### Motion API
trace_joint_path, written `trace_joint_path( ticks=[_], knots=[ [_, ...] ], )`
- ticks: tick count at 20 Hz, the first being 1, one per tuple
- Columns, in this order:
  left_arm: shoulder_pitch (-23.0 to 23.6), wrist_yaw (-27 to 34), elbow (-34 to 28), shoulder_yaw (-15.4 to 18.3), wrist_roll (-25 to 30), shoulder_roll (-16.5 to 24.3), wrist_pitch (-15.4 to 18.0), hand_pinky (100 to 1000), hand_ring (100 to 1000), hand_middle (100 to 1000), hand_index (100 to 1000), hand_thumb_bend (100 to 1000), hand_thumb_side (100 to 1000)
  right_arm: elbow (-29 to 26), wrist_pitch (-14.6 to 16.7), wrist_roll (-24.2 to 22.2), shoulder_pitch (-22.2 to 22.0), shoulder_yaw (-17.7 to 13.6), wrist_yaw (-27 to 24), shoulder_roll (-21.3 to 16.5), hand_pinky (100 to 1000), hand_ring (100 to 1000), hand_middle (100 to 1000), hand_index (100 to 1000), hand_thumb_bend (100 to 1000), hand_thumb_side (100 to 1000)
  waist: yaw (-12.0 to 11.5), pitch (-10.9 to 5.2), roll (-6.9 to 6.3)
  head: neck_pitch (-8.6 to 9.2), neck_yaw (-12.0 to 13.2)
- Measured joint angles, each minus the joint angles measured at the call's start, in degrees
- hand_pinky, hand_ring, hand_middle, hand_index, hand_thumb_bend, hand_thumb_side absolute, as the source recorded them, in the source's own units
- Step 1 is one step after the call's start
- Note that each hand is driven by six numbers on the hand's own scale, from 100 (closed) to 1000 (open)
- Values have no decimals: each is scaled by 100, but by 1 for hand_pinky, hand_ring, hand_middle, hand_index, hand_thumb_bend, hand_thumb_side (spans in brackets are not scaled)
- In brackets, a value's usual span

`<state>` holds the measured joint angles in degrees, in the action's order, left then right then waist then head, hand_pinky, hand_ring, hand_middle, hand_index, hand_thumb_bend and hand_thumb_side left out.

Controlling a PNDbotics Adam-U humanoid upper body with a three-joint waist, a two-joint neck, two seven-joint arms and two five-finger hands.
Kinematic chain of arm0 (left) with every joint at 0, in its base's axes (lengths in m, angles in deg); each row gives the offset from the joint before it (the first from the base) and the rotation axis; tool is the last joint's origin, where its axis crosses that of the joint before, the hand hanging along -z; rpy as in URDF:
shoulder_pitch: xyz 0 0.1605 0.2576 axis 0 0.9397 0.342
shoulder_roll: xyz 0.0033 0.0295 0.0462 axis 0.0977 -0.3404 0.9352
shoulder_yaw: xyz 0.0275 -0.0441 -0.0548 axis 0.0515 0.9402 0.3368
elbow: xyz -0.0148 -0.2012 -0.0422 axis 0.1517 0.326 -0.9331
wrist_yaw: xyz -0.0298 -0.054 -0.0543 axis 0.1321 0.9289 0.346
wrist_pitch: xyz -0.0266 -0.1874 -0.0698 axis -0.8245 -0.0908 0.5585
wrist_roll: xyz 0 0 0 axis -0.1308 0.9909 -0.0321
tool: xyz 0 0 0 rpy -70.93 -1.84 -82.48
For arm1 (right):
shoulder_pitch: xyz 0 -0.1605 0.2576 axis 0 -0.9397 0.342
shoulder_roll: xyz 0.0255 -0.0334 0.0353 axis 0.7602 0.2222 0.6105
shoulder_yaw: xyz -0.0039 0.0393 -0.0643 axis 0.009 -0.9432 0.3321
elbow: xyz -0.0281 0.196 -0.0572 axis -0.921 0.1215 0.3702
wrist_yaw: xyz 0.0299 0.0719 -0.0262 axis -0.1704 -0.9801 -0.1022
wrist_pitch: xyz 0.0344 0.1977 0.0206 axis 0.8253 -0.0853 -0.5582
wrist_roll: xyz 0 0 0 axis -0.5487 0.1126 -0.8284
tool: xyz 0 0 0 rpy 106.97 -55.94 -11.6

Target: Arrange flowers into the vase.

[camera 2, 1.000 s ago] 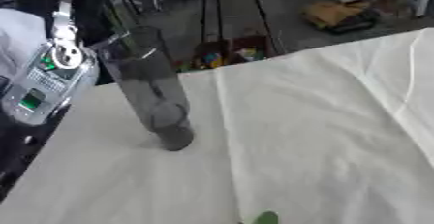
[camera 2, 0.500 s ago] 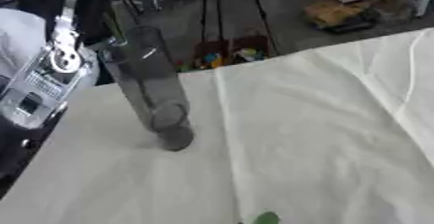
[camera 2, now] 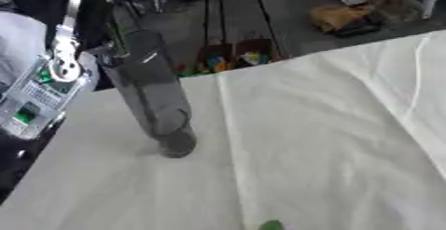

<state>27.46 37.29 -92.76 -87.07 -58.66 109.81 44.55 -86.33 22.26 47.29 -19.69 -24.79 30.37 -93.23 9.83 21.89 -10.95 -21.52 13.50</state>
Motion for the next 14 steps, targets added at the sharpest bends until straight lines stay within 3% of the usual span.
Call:
trace_joint_path(
  ticks=[8,14],
  knots=[
    [65,38,0,-14,-64,0,24,270,545,653,634,100,973,0,0,2,4,-1,-1,0,660,661,488,660,100,1000,9,8,-1,23,-4],
    [109,-27,-2,-47,-47,0,58,290,567,692,703,100,988,0,1,3,6,-2,-3,0,660,661,487,660,100,1000,4,20,-6,46,-10]
  ],
)
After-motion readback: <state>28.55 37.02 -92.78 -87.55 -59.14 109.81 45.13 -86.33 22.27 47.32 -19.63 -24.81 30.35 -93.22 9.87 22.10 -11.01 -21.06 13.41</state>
